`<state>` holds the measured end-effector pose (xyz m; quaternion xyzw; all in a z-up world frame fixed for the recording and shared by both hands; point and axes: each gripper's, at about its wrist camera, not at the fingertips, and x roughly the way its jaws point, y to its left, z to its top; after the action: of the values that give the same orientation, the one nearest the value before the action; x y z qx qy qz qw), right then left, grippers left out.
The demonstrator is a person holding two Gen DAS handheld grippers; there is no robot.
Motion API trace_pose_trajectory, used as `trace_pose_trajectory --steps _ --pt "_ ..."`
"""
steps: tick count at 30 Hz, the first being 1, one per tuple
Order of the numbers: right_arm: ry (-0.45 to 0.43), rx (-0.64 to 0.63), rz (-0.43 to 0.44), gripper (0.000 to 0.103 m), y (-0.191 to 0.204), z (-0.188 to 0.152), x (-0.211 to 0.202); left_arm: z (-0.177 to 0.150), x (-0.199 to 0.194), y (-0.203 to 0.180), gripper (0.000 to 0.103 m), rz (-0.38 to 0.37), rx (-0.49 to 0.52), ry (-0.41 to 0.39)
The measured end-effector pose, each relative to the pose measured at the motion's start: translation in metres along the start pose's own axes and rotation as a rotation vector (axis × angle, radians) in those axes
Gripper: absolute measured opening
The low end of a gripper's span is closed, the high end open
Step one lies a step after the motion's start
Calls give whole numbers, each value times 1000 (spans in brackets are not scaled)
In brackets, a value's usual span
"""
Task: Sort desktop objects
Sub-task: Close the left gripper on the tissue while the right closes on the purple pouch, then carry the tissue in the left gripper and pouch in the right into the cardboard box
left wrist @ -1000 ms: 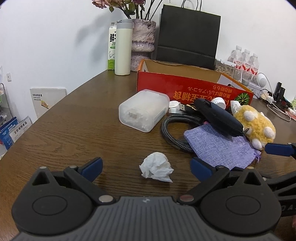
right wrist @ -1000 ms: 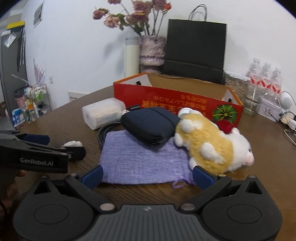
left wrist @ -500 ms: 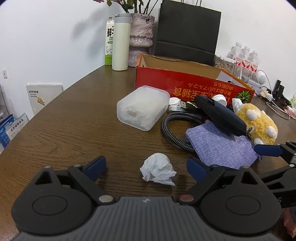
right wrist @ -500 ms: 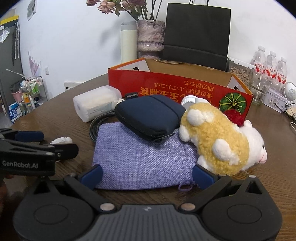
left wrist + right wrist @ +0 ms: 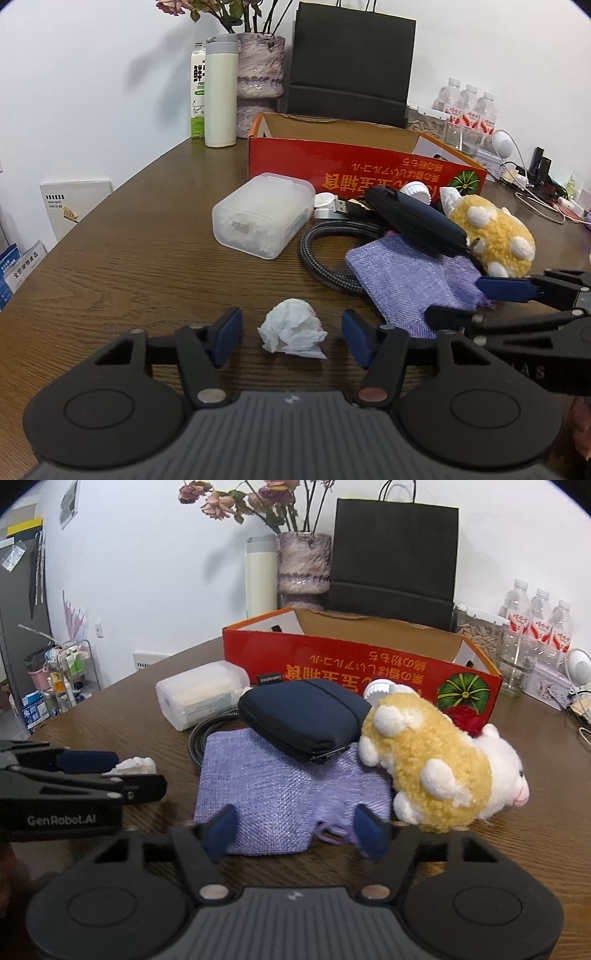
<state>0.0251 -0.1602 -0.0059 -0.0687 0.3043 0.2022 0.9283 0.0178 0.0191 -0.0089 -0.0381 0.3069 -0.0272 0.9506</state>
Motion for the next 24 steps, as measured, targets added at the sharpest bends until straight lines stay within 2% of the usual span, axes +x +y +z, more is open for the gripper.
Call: trace_pose_trajectory --steps 2,4,8,14,24 --pt "-7 0 -5 35 -1 0 -2 -1 -2 -1 51 -1 -1 -3" --pt "-11 -2 0 23 -1 -1 -3 -2 -4 -3 47 -8 2 -3" --pt "-18 -3 19 12 -1 -3 -8 -5 -8 -5 36 -10 13 1" --pt "-47 -4 51 8 4 -11 -23 -8 -13 -6 25 -18 7 1" --pt "-92 20 77 7 6 -24 -57 -17 -31 -8 23 -46 10 -41"
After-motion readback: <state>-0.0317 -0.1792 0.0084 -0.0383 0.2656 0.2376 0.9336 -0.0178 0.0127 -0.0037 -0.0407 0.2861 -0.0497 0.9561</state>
